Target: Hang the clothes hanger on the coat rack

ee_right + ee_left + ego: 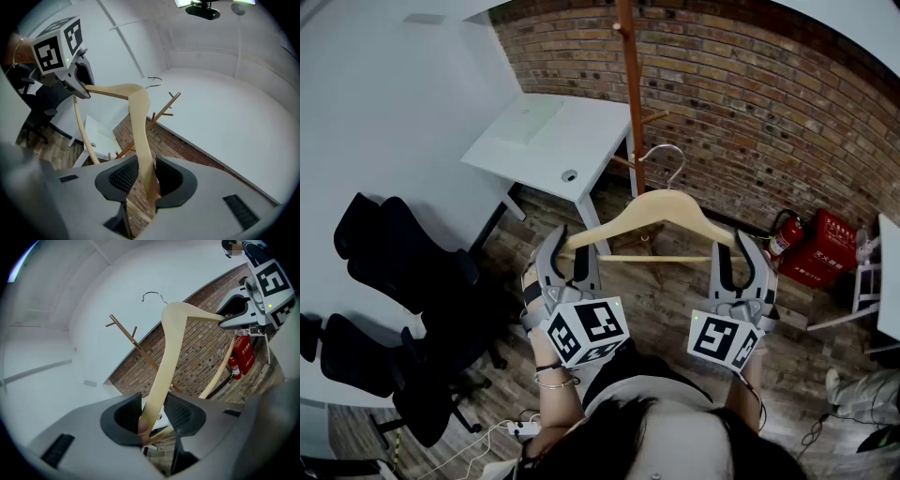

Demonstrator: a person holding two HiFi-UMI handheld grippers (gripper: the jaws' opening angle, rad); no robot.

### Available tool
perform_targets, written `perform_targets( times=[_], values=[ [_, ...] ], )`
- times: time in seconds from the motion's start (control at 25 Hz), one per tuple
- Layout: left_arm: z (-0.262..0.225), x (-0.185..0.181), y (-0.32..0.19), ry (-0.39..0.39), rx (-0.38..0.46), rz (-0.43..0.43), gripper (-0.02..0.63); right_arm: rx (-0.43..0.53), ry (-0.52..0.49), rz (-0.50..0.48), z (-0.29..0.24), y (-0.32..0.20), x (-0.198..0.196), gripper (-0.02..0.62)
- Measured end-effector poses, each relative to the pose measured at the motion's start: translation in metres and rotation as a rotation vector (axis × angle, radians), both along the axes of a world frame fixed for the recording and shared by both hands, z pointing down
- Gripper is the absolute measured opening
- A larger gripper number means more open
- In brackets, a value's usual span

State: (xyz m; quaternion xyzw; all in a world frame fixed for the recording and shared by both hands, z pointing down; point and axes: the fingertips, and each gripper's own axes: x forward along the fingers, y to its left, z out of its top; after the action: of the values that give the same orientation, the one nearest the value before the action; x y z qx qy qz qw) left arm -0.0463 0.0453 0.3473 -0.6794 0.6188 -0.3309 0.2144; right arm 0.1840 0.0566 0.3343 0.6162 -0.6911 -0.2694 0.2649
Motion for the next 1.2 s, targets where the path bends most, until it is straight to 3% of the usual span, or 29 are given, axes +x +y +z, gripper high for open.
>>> perform_targets(
  times=[0.2,1.2],
  values=[
    [-0.005,-0.018,-0.01,0.033,-0.002,-0.005,0.147,0.006,-0.018,0.003,-0.002,-0.006,-0.019,0.132],
    [0.001,-0.077,-0.064,0.047,0.012,0.107,0.147,0.026,0.022,0.117,0.0,-0.038,-0.083,0.132]
  ],
)
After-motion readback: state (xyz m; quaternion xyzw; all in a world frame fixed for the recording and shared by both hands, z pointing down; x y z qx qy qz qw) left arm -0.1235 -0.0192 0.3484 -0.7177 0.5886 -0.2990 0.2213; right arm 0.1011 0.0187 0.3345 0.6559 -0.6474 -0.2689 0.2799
